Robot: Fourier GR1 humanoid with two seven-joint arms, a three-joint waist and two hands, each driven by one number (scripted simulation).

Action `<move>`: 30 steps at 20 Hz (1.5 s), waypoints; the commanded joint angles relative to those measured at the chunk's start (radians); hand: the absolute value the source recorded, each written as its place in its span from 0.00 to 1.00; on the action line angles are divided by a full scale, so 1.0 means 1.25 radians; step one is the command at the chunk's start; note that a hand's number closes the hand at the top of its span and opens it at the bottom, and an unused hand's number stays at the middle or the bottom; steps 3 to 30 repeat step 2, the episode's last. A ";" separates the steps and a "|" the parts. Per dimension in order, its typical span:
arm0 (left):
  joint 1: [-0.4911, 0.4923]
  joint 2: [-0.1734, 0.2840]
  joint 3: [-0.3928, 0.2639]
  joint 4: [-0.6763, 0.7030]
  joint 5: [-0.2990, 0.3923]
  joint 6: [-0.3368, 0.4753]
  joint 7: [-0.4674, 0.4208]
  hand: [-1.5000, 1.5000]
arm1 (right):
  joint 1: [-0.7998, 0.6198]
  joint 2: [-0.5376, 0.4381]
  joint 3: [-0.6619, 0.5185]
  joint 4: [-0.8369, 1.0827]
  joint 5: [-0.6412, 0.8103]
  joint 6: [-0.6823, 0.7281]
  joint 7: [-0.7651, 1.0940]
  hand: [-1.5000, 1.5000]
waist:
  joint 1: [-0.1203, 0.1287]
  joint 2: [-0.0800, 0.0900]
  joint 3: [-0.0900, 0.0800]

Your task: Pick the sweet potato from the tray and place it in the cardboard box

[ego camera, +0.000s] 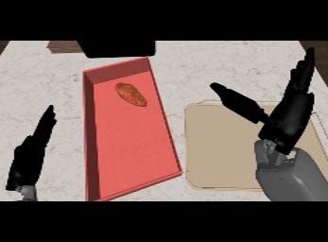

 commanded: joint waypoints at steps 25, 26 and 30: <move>0.036 -0.006 -0.006 -0.008 0.002 -0.008 -0.031 0.50 | 0.217 -0.156 -0.035 -0.264 -0.124 0.055 -0.027 0.00 | 0.014 0.005 0.000; 0.036 -0.006 -0.006 -0.008 0.002 -0.008 -0.031 0.50 | 0.217 -0.156 -0.035 -0.264 -0.124 0.055 -0.027 0.00 | 0.014 0.005 0.000; 0.036 -0.006 -0.006 -0.008 0.002 -0.008 -0.031 0.50 | 0.217 -0.156 -0.035 -0.264 -0.124 0.055 -0.027 0.00 | 0.014 0.005 0.000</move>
